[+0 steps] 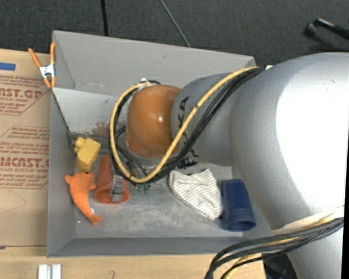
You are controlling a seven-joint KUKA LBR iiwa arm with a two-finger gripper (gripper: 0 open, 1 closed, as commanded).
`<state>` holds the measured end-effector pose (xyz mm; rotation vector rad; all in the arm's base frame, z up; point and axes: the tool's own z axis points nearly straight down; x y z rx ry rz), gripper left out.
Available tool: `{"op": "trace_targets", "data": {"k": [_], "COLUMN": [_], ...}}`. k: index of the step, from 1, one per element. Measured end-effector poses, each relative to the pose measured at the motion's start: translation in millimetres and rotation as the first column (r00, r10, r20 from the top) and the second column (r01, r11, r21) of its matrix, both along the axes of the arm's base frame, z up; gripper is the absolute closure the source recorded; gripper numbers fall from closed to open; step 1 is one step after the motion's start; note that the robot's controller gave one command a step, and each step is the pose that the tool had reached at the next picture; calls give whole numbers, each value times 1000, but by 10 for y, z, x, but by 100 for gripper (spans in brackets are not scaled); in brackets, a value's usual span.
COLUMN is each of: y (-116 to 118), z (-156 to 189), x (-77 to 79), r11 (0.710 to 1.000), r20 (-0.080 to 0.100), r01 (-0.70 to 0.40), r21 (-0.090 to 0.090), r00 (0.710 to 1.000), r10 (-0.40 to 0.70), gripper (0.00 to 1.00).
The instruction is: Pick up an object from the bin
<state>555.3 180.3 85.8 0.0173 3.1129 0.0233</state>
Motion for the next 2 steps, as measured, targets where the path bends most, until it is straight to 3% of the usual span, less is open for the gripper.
{"op": "trace_targets", "data": {"k": [1, 2], "y": [65, 63], "z": [1669, 1646], "x": [-92, -97], "r11": [1000, 1000], "r20": [-19, -22], "r01": [23, 23], "r21": [-10, -11], "r00": [1000, 999], "r10": [-23, -23], "gripper": [100, 100]}}
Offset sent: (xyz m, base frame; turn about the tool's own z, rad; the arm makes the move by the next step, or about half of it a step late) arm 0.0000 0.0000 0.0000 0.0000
